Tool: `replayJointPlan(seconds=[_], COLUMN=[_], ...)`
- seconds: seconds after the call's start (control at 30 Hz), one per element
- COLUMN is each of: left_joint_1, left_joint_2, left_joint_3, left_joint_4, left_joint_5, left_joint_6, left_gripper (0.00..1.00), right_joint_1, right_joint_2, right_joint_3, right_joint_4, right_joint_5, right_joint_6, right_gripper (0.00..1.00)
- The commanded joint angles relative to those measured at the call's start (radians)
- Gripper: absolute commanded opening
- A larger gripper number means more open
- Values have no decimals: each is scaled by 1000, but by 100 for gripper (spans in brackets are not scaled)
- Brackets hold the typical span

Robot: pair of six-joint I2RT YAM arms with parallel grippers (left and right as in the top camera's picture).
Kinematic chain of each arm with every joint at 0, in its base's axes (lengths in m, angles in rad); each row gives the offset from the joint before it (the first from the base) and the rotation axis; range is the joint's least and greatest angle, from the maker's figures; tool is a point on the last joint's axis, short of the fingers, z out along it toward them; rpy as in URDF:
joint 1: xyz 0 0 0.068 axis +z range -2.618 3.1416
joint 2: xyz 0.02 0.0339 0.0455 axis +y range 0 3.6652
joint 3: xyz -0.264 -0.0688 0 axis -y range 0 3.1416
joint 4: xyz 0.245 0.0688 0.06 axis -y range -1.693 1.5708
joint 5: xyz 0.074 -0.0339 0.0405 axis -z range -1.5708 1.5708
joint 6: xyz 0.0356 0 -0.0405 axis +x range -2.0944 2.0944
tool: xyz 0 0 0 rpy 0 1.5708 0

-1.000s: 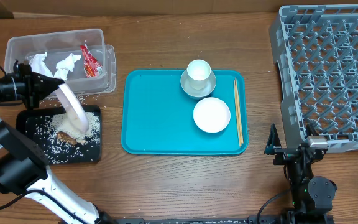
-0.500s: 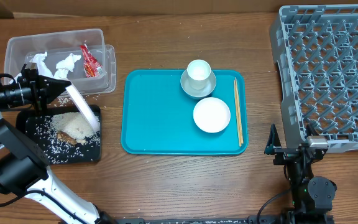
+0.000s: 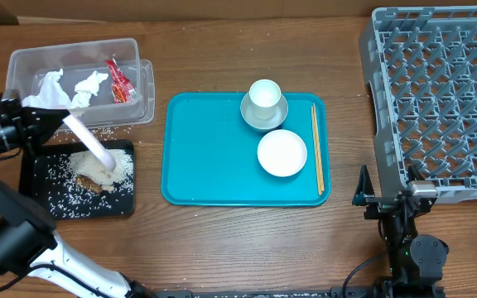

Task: Sort waste into correct bins and load items into the dishwasher
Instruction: 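Tip the plate further to dump rice and scrap onto the black tray, then carry the white plate right and set it on the teal tray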

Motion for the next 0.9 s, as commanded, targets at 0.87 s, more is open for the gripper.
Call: replayJointPlan(seconds=[0.87], left_joint_1=[-360], left_joint_2=[-407], left_joint_3=[-43], left_joint_4=[29], left_joint_5=[-248], left_joint_6=[37], left_gripper=[4], right_joint_1=[0], right_joint_2=[-8], right_joint_3=[-10], right_joint_4=[6], right_joint_5=[6], right_joint_6=[-4], right_gripper=[100])
